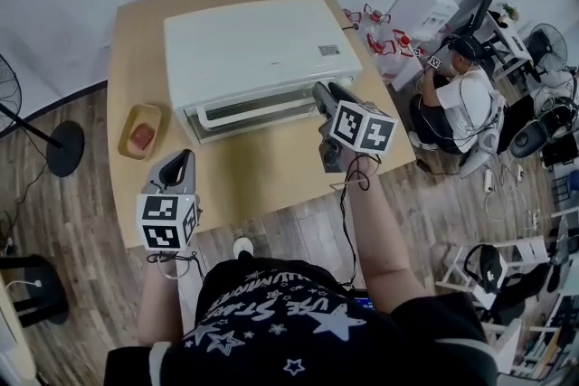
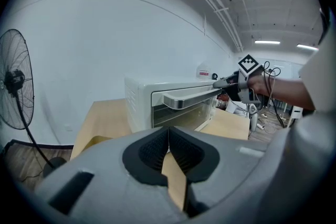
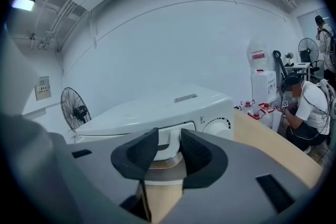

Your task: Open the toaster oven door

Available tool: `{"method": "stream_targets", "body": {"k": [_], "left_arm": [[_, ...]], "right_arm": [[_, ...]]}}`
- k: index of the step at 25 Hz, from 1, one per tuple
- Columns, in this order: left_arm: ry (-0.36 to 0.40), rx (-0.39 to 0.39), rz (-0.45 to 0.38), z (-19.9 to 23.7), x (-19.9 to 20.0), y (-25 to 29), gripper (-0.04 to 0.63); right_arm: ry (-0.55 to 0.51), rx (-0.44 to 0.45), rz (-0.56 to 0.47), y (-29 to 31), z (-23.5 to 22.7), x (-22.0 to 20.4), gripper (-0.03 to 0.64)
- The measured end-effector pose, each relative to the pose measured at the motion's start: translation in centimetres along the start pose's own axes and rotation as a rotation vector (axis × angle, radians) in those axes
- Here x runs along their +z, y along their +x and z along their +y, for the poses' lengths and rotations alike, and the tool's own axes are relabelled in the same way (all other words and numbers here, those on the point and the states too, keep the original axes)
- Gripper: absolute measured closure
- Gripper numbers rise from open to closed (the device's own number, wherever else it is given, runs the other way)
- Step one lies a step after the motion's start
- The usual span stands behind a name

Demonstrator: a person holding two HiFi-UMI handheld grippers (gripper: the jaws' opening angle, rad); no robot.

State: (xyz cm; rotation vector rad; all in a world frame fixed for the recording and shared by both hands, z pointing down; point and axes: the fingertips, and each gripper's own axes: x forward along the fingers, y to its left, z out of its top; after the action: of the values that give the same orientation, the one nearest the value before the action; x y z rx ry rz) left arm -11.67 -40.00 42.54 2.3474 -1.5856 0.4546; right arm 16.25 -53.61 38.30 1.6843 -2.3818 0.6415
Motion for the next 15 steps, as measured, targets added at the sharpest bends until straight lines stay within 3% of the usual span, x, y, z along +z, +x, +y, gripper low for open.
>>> {"method": "stream_targets", "body": {"k": [15], "left_arm": [[0.000,0.049,0.034,-3.4,-2.3,-2.8,0.574]], "right_arm": [[-0.063,0.035,0.073,-3.9,0.1,-3.4,0.480]]}}
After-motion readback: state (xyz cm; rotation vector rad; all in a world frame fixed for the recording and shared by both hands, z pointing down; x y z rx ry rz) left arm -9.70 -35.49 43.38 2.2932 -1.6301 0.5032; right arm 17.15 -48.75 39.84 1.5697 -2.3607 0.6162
